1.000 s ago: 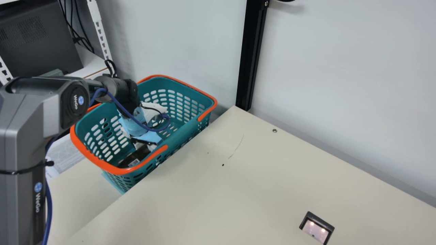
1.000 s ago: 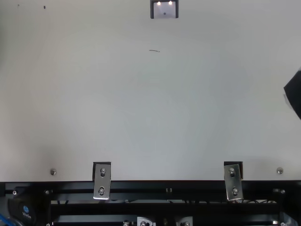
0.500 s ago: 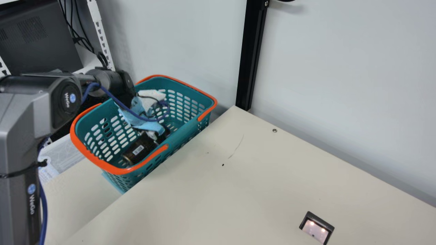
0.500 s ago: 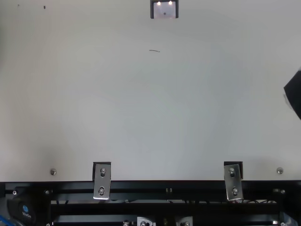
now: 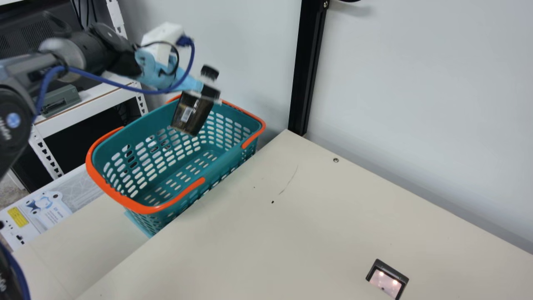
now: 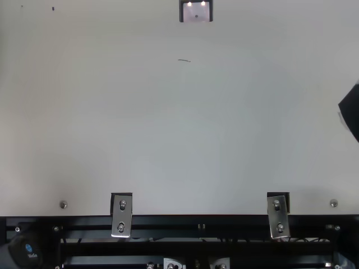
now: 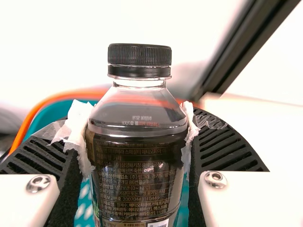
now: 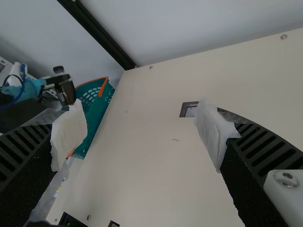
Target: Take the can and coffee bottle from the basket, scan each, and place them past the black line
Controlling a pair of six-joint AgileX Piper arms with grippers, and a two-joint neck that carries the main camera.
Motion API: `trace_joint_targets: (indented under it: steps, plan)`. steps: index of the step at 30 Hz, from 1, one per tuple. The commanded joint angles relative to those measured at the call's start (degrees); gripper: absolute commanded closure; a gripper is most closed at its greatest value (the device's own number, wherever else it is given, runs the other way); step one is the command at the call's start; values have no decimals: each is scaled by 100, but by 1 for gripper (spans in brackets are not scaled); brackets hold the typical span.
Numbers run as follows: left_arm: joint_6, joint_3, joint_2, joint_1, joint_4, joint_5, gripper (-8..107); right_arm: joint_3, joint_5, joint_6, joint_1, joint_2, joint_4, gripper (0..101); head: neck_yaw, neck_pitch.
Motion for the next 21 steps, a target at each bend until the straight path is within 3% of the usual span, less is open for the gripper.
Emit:
trace_joint_targets:
  steps: [1, 9, 21]
  plan:
    - [73, 112, -435, -38, -1542, 60, 89, 0, 0, 0, 0, 0, 0, 0, 90, -75]
    - [-73, 733, -1369, -405, -2992, 42, 89, 0, 0, 0, 0, 0, 0, 0, -240, -85]
    - [-820, 1684, -2373, -1315, -4102, -108, 89, 0, 0, 0, 0, 0, 0, 0, -1929, -95]
